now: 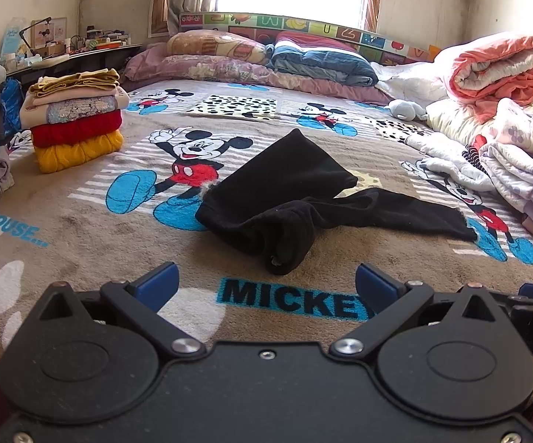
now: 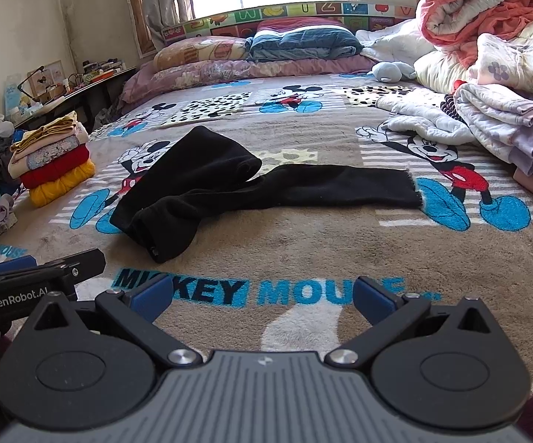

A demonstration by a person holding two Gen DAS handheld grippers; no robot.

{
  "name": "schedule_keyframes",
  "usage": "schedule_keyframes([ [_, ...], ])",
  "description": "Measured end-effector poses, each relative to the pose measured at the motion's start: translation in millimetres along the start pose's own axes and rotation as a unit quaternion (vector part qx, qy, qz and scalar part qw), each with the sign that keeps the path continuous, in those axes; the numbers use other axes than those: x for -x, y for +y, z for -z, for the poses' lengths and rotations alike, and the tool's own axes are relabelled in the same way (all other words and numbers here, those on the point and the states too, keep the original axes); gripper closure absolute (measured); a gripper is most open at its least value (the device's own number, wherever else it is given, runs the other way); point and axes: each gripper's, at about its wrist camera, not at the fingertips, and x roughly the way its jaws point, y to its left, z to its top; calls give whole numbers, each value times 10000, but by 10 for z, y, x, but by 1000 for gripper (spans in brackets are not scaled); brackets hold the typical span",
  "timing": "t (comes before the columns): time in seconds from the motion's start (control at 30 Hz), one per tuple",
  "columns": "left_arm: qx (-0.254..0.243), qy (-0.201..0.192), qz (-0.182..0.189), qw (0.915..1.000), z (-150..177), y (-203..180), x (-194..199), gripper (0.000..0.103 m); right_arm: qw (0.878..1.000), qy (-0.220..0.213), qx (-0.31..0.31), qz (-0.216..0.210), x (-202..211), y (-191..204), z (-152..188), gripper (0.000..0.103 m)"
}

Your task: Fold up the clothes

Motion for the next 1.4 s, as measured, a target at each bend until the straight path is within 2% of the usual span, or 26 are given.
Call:
schedule_keyframes([
  [0.37, 114, 9, 32, 9999, 12, 34, -61, 0, 9997, -104, -88, -212, -39, -68, 34, 0],
  [0.6, 622, 206, 335, 9973, 32, 140, -184, 0, 9993, -121, -275, -239, -169, -235, 14, 0],
  [0.77, 927, 154, 537, 9941, 65, 225, -285, 0, 9983, -206, -371, -393, -340, -406, -27, 0],
  [0.9, 911, 12, 520, 9945, 70, 236, -351, 0, 9969, -274, -577, -465, -523, -611, -78, 0],
  [1.07, 947, 237, 827, 9918, -24, 249, -481, 0, 9903, -329, -1183, -655, -800, -962, -131, 0],
  [1.27, 876, 194, 941, 9915, -85, 219, -605, 0, 9862, -420, -1476, -620, -1033, -1285, -223, 0],
  [1.4, 1110, 352, 1058, 9875, -89, 256, -758, 0, 9811, -448, -1784, -605, -1157, -1537, -263, 0],
])
